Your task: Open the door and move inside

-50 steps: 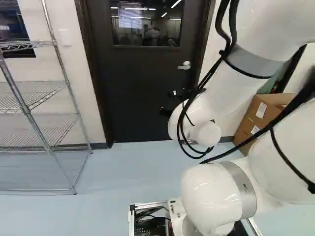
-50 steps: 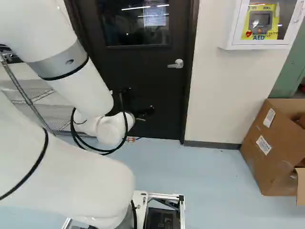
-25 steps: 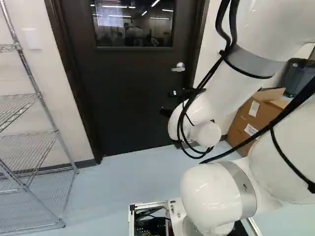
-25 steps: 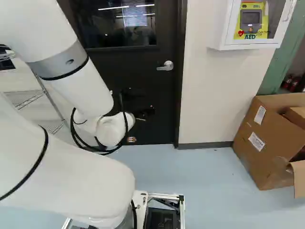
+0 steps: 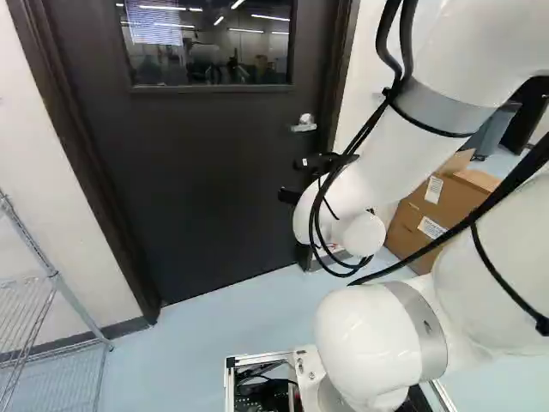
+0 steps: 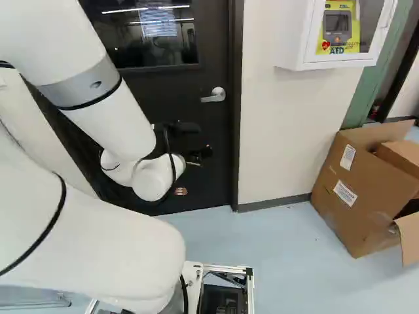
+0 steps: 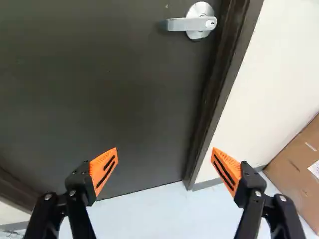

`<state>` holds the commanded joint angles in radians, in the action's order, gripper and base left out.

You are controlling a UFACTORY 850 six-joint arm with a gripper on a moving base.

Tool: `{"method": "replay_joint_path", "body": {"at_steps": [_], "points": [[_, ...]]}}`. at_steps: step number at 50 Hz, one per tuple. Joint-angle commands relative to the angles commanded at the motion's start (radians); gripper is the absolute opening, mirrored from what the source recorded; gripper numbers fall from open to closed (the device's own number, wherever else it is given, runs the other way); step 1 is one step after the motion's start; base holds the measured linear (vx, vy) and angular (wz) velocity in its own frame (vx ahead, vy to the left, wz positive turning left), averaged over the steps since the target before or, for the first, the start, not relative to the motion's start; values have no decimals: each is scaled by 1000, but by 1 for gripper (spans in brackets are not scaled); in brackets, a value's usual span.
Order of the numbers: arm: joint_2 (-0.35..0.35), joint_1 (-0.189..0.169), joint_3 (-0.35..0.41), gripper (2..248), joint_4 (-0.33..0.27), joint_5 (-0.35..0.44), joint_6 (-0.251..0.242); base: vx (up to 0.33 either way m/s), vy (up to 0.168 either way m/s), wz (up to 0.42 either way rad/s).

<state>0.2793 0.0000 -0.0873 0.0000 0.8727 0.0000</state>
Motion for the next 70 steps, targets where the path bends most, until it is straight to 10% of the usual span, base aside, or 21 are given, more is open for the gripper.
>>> {"method": "replay_joint_path", "body": {"at_steps": [70], "points": [[-85,0,-80,247,0,0,0,49,23,-8]]}}
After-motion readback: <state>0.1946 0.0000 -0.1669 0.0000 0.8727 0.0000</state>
